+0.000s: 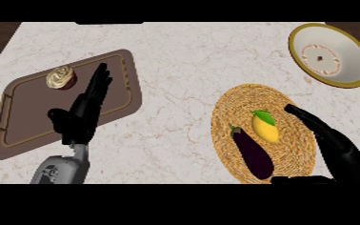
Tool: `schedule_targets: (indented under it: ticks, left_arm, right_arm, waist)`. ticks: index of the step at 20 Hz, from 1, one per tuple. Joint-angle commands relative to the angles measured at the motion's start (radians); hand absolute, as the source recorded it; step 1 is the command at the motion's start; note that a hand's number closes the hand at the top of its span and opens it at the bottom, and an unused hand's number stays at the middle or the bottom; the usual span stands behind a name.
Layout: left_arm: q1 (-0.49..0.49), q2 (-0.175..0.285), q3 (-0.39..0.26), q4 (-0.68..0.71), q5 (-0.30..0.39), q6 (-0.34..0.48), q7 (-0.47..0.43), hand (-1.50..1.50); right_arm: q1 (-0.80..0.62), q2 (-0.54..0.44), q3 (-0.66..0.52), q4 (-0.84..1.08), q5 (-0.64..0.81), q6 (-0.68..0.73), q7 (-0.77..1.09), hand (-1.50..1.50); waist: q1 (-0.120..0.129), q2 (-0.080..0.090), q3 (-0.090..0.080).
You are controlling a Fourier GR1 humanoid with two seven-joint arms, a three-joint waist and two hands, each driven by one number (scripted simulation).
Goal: Pick the lemon from the placemat and place it in the bowl
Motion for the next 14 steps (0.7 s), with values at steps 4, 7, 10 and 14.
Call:
schedule_targets:
  ticks: [4, 7, 10, 14]
  left_arm:
    - [-0.003, -0.04, -0.012, 0.07, -0.026, 0.003, -0.061, 0.0]
    - [0.025, -0.037, -0.021, 0.022, -0.016, -0.022, -0.043, 0.0]
    - [0.021, -0.021, -0.005, -0.008, -0.012, -0.025, -0.016, 0.0]
    - [-0.021, -0.015, 0.009, -0.006, -0.019, -0.027, 0.026, 0.0]
  right_arm:
    - [-0.089, -0.132, -0.16, -0.146, -0.008, -0.017, 0.296, -1.5]
    - [-0.11, -0.156, -0.12, -0.218, 0.014, 0.011, 0.467, -1.5]
    - [-0.119, -0.204, -0.115, -0.281, -0.026, 0.059, 0.634, -1.5]
    - [-0.167, -0.209, -0.075, -0.133, 0.03, 0.121, 0.653, -1.5]
  waist:
    - [0.009, 0.003, -0.002]
    - [0.016, 0.002, -0.002]
    - [0.018, 0.0, -0.002]
    - [0.021, 0.003, -0.001]
